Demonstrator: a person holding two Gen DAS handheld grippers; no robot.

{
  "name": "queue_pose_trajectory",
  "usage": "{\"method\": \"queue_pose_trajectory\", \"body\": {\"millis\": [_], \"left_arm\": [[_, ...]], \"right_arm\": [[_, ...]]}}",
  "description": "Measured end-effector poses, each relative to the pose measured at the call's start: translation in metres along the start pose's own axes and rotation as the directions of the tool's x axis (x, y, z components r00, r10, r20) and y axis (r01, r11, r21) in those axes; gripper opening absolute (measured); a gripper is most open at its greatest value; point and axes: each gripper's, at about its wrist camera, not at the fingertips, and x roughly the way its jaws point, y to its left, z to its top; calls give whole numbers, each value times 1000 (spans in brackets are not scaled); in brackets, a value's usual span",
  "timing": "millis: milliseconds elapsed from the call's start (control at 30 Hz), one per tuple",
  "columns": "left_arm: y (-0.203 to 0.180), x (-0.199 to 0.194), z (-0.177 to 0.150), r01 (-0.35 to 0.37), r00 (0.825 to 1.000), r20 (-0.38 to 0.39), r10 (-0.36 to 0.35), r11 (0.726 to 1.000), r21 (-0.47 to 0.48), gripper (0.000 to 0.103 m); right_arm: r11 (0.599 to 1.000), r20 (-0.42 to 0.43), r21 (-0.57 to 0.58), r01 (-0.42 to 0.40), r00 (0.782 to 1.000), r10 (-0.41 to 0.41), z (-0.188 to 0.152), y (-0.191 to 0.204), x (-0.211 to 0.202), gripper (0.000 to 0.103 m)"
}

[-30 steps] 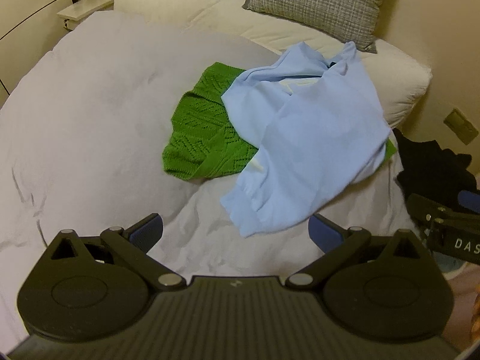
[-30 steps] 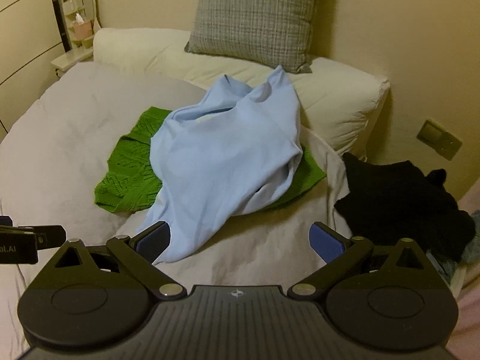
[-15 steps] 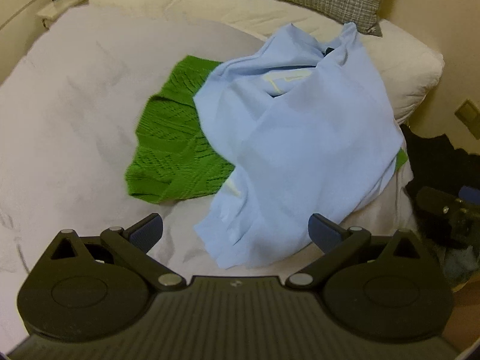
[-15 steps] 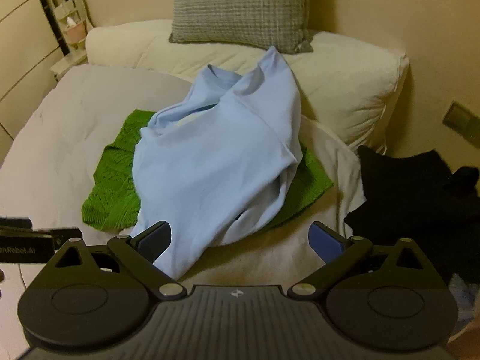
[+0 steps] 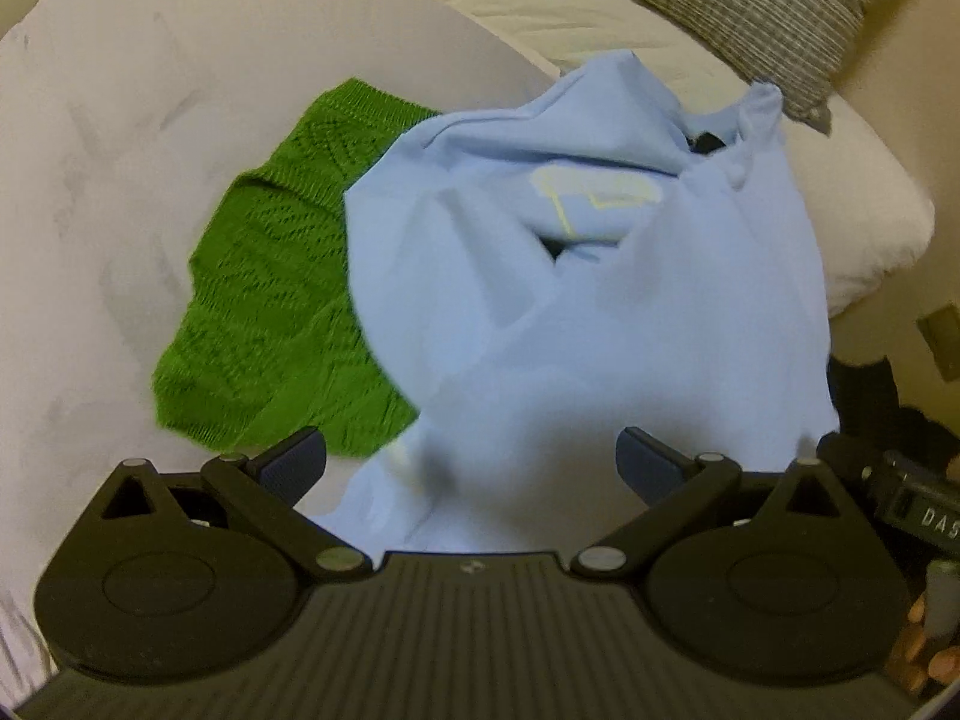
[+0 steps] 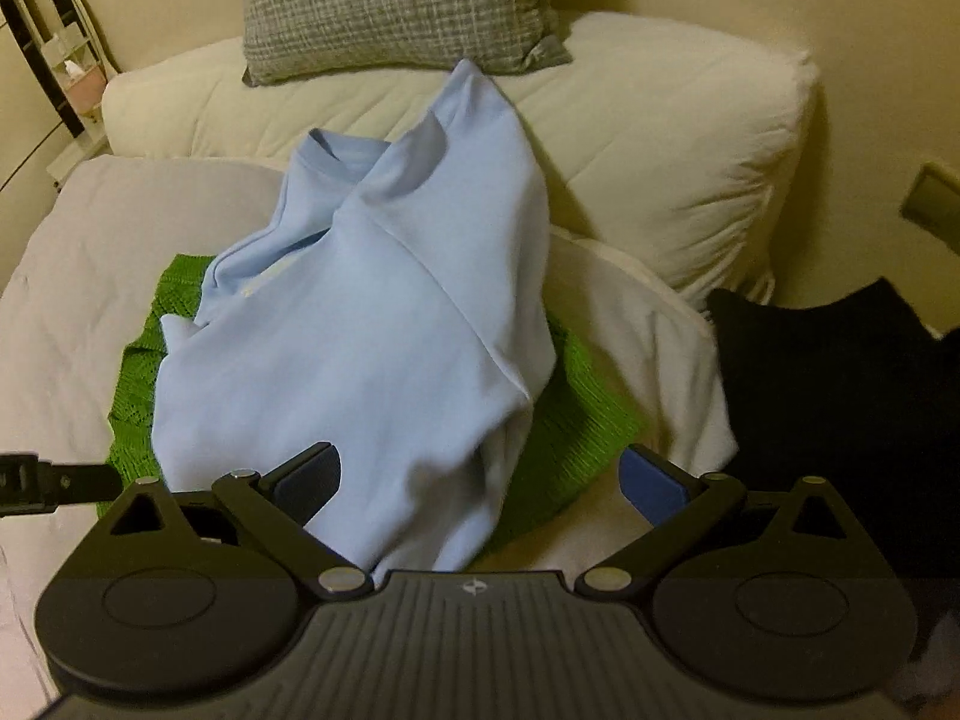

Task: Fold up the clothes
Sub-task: 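Reach both grippers to the light blue sweatshirt and close on its fabric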

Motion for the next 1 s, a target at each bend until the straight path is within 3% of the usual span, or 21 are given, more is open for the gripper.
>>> {"method": "queue_pose_trajectory", "body": {"millis": [267,467,500,533,567,600,667,733,767,1000], "left_arm": [[7,50,45,34,999,-17,-36,992,-123,102],[18,104,63,95,991,-66,-117,959,-268,99],[17,110,63,88,991,-70,-110,960,-266,94],[15,115,64,81,992,-73,-104,961,-264,79],[13,119,65,75,992,-75,-97,963,-259,74],[10,118,65,73,994,-62,-90,969,-238,69],[6,107,63,56,998,-26,-62,980,-192,34],[6,95,60,55,998,8,-55,985,-161,16],[8,87,58,62,998,24,-59,986,-152,7],[14,38,35,80,986,155,-67,994,-77,2]], "right_arm": [[997,-8,40,-66,998,67,28,-5,45,102],[991,-12,90,-102,995,103,41,-7,78,102],[989,-11,98,-109,994,111,43,-8,84,102],[990,-3,88,-110,994,111,45,-6,86,95],[992,10,63,-105,994,105,47,-3,87,75],[994,19,28,-103,994,103,49,2,86,69],[993,33,-60,-101,994,103,53,14,81,37],[989,46,-121,-90,994,96,55,24,74,25],[985,54,-151,-82,994,91,55,30,69,23],[913,149,-408,2,987,64,42,76,27,16]]}}
